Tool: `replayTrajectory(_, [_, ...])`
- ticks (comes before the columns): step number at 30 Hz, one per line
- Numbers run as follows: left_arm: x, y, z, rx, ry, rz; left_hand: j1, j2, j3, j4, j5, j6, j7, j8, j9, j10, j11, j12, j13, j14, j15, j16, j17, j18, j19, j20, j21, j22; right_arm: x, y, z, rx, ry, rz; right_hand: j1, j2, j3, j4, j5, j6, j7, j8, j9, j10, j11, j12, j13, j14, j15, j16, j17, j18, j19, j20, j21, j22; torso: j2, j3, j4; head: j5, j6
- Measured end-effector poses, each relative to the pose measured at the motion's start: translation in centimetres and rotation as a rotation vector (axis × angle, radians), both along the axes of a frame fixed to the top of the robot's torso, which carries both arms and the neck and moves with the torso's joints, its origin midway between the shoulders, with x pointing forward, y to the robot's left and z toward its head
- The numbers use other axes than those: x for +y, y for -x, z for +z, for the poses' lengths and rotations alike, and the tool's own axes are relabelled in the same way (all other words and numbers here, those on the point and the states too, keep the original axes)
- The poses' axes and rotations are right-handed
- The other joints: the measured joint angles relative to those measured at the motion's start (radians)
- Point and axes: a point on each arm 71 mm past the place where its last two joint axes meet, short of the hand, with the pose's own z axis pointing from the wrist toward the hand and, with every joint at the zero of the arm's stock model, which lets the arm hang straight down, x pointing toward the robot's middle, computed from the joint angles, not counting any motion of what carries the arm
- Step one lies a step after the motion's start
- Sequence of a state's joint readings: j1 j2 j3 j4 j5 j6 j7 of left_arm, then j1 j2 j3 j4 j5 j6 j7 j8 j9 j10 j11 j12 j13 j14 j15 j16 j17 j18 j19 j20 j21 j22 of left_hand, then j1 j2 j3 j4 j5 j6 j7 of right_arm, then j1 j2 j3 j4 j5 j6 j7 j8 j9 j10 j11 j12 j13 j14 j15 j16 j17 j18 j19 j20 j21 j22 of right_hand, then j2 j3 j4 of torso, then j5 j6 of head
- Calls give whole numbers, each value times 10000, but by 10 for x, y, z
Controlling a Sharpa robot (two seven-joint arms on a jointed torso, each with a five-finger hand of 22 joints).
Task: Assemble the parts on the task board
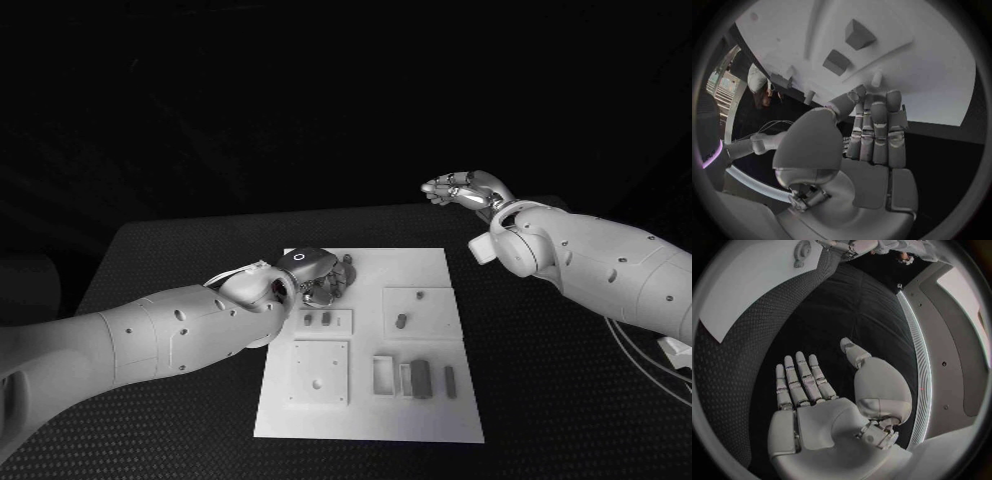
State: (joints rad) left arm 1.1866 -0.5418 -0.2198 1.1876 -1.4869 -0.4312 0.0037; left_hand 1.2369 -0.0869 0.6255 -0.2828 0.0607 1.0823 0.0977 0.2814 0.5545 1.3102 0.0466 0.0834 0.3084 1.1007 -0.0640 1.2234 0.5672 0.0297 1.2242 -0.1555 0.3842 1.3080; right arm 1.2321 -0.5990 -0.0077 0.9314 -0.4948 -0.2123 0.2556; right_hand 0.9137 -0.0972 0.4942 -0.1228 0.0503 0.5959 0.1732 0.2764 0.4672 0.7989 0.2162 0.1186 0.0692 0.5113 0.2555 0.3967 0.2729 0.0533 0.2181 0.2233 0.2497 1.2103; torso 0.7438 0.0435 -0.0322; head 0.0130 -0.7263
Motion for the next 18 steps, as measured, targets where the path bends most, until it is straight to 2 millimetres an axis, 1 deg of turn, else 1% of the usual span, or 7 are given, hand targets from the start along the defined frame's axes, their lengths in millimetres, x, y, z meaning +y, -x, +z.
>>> replayTrajectory(3, [-1,-1,6,4,314,87,0,0,0,0,0,-1,0,-2,1,0,-1,0,-5,33,33,0,0,0,0,0,0,0,0,0,0,0,1,-2,0,0,0,0,0,0,0,0,0,0,0,0,0,0,0,0,0,0,0,0,0,2,0,0,3,0,1])
replayTrajectory(8, [1,-3,16,102,813,286,0,0,-1,-1,0,-3,-2,38,5,11,10,-1,-10,34,34,0,-3,0,0,1,0,-1,0,0,0,0,2,-3,0,0,0,0,0,0,0,0,0,0,0,0,0,0,0,0,-1,0,0,0,0,2,0,-1,3,12,12])
replayTrajectory(12, [11,-4,22,288,958,452,-22,22,38,-41,123,19,21,41,9,66,0,-3,-19,35,34,0,-41,0,0,2,40,-1,-2,0,0,0,12,-31,0,0,0,0,0,0,0,0,0,0,0,0,0,0,0,0,8,0,0,0,0,1,-1,-2,3,20,16])
replayTrajectory(18, [25,-5,25,556,780,605,-59,58,39,-43,124,55,-14,39,11,65,0,-5,-14,35,34,-1,-54,0,0,4,40,-2,-3,0,0,0,17,-46,0,0,0,0,0,0,0,35,-5,0,0,0,0,0,0,0,8,0,0,0,0,3,-8,3,10,27,12])
